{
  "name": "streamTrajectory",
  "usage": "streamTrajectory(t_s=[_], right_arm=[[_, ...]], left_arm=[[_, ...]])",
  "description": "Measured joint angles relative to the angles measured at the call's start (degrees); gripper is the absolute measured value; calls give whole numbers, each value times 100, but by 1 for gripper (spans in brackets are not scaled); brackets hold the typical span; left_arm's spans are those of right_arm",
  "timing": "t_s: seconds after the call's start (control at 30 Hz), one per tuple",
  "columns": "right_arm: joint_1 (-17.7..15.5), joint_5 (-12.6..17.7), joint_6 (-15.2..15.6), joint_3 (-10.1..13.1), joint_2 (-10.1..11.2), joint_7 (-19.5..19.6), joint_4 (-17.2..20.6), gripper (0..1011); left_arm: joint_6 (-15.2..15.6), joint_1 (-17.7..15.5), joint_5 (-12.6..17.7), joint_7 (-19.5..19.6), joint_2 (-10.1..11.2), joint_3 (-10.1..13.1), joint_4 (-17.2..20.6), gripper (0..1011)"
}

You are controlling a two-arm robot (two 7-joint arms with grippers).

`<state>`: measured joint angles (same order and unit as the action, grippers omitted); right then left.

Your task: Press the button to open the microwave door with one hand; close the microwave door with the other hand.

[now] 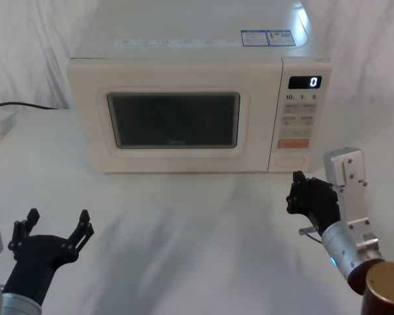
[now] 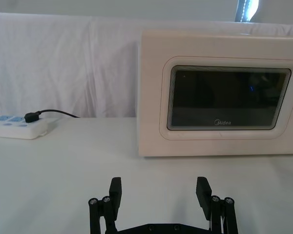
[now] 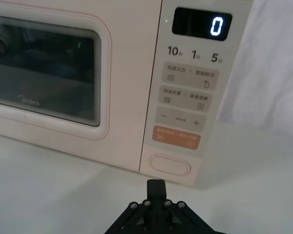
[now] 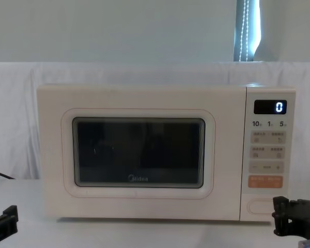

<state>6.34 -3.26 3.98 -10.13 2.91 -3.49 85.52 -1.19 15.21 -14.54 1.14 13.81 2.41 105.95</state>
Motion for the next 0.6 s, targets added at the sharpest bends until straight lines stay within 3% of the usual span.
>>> streamTrajectory(t_s=[0.6], right_arm=[[505,-155,172,102,-305,140,-694,0]], left_arm=[[0,0,0,0,0,0,0,1001]])
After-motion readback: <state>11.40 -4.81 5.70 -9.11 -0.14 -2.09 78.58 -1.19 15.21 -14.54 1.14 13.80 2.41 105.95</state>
